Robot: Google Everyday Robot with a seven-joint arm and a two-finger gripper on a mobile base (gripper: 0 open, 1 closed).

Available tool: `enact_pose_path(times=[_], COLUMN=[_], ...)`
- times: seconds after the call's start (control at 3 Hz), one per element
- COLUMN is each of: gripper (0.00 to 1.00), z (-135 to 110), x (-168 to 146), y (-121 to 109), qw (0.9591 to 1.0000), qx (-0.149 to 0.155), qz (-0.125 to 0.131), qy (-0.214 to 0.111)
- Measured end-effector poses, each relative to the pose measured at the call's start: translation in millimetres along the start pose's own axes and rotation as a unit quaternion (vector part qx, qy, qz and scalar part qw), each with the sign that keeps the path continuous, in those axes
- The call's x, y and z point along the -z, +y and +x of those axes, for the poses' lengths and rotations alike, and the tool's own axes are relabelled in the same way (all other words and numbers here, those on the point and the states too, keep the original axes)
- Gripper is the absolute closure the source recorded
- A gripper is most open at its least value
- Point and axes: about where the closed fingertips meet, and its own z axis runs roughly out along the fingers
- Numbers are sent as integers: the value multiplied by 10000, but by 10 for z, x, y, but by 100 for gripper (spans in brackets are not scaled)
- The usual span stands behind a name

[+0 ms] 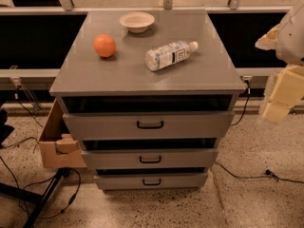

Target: Open top drawer

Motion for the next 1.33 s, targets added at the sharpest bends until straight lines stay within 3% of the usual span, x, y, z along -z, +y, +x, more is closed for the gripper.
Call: enact_pose_path(times=[0.33,0.67,1.0,1.33], gripper=[0,0,0,0], z=[0,-53,-206,-348], x=[-1,-205,-543,-1125], y=[0,102,319,543], qw=[10000,9998,9993,9991], qx=[-1,-120,-191,-223], qz=[0,23,212,234], qy=[-1,-163,-253,-287])
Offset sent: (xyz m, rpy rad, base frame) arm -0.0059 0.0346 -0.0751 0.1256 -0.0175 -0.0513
